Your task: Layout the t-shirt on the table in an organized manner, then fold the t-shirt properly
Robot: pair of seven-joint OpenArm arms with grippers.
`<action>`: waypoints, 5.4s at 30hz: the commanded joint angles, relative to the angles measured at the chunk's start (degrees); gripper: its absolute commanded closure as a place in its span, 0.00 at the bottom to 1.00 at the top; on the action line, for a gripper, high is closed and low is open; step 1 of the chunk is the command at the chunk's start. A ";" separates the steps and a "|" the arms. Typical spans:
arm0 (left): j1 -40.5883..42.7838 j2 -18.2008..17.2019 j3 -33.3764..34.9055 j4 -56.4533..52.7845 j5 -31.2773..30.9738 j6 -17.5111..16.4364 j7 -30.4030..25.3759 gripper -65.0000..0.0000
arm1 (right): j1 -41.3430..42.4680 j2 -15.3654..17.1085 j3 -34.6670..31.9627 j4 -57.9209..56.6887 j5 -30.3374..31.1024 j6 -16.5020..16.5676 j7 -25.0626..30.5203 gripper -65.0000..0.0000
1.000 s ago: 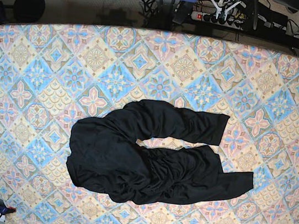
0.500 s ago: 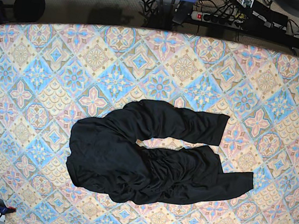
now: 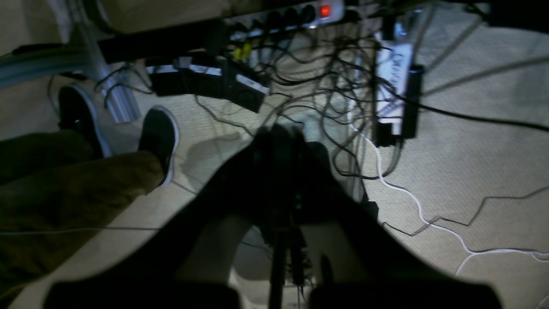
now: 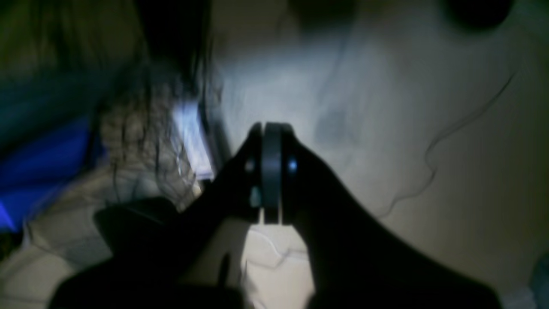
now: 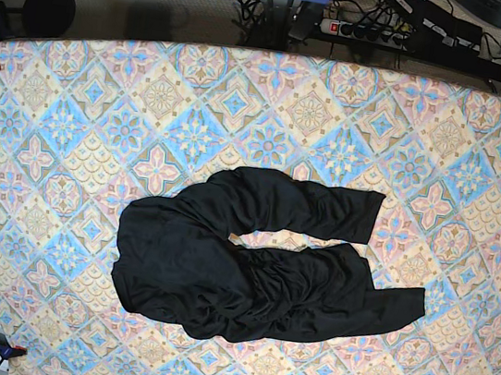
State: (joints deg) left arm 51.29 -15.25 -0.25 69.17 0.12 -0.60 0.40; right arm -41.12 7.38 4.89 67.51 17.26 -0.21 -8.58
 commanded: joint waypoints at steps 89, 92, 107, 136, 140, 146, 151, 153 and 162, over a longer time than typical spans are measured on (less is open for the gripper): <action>-38.32 7.29 -3.05 35.49 -12.47 0.56 41.05 0.76 | 18.75 3.13 -0.36 45.77 5.73 0.25 -31.11 0.88; -40.96 9.14 -3.13 32.24 -12.56 0.56 41.05 0.70 | 19.81 3.13 -0.45 45.68 5.82 0.25 -31.11 0.85; -48.17 12.48 -9.73 17.82 -26.27 0.56 41.22 0.64 | 23.94 3.39 -0.45 45.59 5.82 0.25 -31.11 0.83; -48.17 7.46 -11.57 13.25 -37.44 0.47 47.11 1.00 | 23.85 3.48 -0.45 43.84 5.91 0.52 -31.11 0.66; -41.92 3.68 -11.75 22.92 -37.53 0.47 47.20 1.00 | 24.73 4.71 -0.45 40.58 5.91 0.52 -31.11 0.66; -33.66 0.96 -18.87 31.19 -37.53 0.29 47.20 1.00 | 30.88 6.12 -0.53 34.43 5.91 0.52 -31.11 0.66; -28.39 0.52 -27.31 34.17 -37.44 -5.51 47.38 1.00 | 36.42 6.21 -0.89 28.80 6.08 0.52 -31.11 0.66; -26.45 -0.36 -30.74 34.26 -37.44 -6.48 47.38 1.00 | 39.67 6.21 -2.91 26.08 7.75 0.52 -31.11 0.66; -21.00 -0.71 -41.20 33.30 -37.26 -8.32 47.29 1.00 | 50.40 6.21 -6.60 16.32 13.21 0.60 -31.11 0.66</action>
State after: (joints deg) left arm 30.20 -15.46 -41.41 101.78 -36.05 -8.34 48.10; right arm 8.05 13.15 -1.80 82.96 30.11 0.21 -40.56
